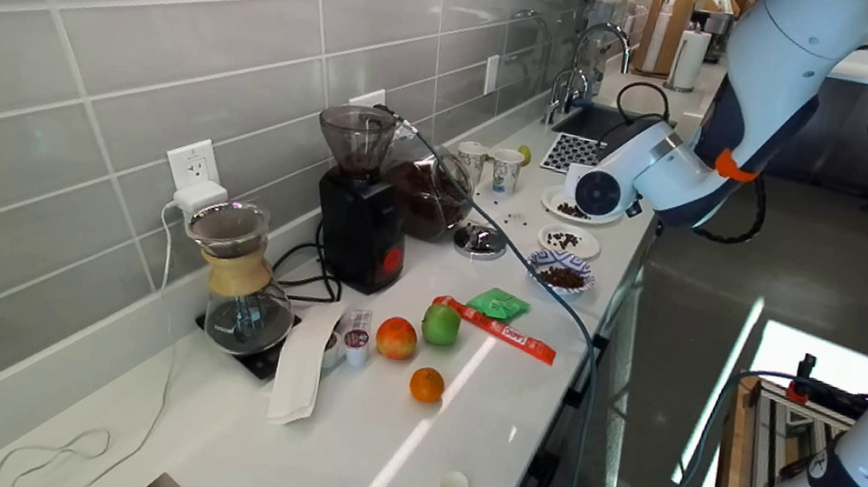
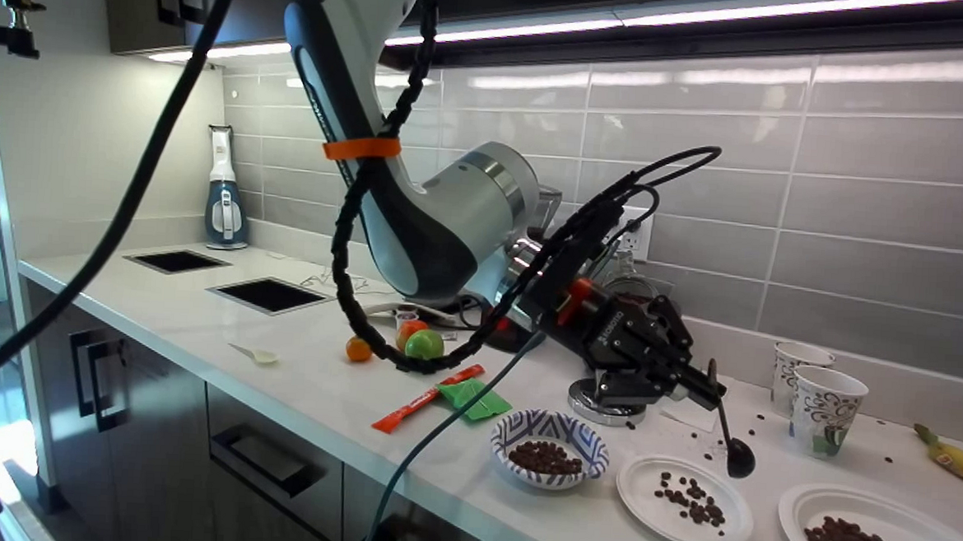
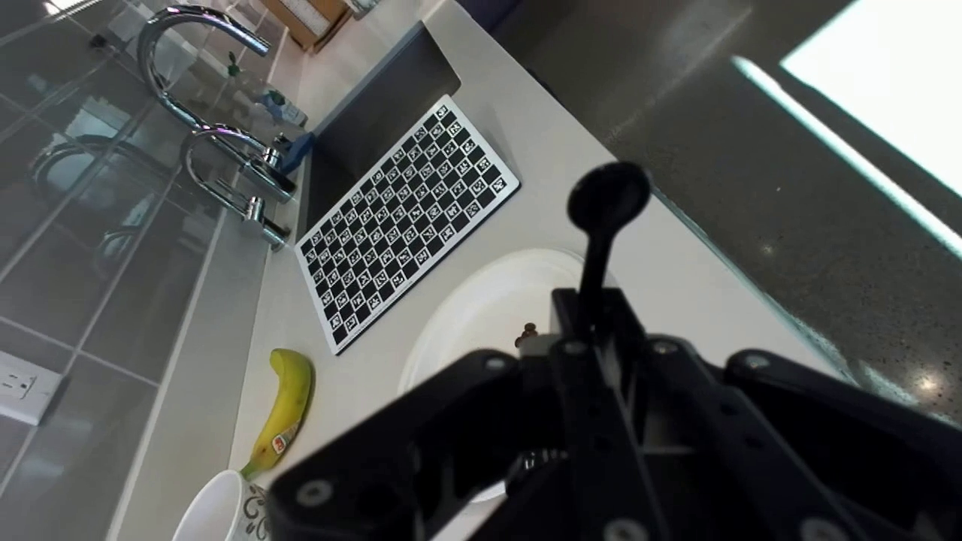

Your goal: Use the silver soon to put some of the brown objects onto the small plate

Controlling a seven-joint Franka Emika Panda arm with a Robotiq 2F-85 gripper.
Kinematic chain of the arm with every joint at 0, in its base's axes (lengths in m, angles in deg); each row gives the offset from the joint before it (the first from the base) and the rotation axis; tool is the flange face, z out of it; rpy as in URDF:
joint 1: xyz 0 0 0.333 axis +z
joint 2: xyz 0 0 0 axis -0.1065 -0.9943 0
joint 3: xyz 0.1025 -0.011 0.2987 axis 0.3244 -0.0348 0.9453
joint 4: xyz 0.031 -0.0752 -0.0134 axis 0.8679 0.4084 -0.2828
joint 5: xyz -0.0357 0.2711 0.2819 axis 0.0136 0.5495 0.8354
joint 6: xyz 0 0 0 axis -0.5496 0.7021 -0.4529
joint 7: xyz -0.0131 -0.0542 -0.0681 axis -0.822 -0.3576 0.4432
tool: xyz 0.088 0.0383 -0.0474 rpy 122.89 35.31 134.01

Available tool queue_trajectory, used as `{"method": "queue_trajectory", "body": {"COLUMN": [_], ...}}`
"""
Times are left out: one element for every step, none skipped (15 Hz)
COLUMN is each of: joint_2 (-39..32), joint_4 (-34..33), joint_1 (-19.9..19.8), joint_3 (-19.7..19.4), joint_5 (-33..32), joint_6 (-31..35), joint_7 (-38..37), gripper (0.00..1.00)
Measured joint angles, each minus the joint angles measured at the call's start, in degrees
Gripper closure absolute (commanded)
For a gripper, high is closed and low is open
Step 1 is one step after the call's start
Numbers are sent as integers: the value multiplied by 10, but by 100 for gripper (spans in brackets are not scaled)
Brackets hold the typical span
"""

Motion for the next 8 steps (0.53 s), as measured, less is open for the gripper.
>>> {"method": "queue_trajectory", "body": {"joint_2": [0,0,0,0,0,0,0,0], "joint_4": [3,5,7,8,10,12,14,15], "joint_1": [0,1,3,3,4,5,5,5], "joint_3": [3,5,7,9,12,14,16,18], "joint_5": [-9,-17,-25,-32,-38,-43,-47,-51], "joint_6": [-9,-18,-28,-37,-46,-54,-58,-64], "joint_7": [0,0,0,0,0,0,0,0], "gripper": [98,98,98,98,98,98,98,98]}}
